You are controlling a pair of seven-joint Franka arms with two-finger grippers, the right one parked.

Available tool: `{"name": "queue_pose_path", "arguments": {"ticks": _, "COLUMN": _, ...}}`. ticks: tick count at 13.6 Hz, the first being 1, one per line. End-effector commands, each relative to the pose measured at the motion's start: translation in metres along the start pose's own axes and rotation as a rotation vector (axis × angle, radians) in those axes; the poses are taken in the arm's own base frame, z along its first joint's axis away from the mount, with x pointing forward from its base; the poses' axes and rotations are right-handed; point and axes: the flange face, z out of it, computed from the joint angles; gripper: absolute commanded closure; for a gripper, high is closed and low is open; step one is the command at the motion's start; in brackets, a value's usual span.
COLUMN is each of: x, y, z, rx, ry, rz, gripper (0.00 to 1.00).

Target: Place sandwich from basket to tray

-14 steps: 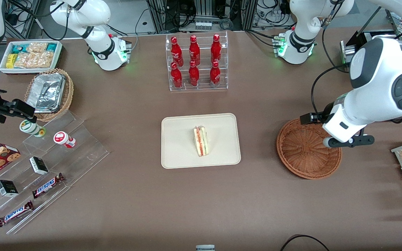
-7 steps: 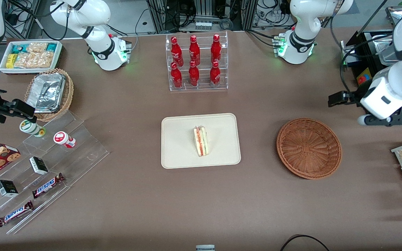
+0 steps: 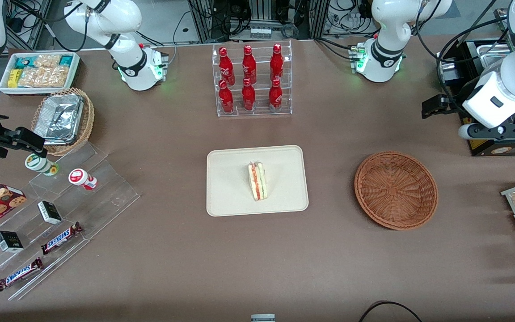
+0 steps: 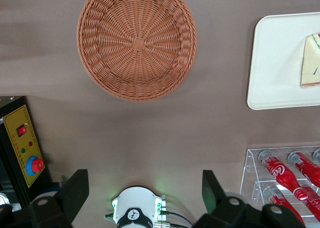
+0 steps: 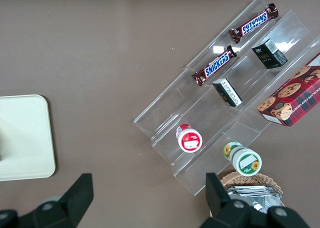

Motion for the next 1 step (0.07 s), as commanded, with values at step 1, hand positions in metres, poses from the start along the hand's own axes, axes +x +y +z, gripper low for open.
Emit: {"name": "queue_pose_path", "arguments": {"ticks": 1, "x": -0.0117, "y": -0.0220, "z": -0.0076, "rx": 0.000, "ry": 0.007, "rz": -0.031, "gripper": 0.00}}
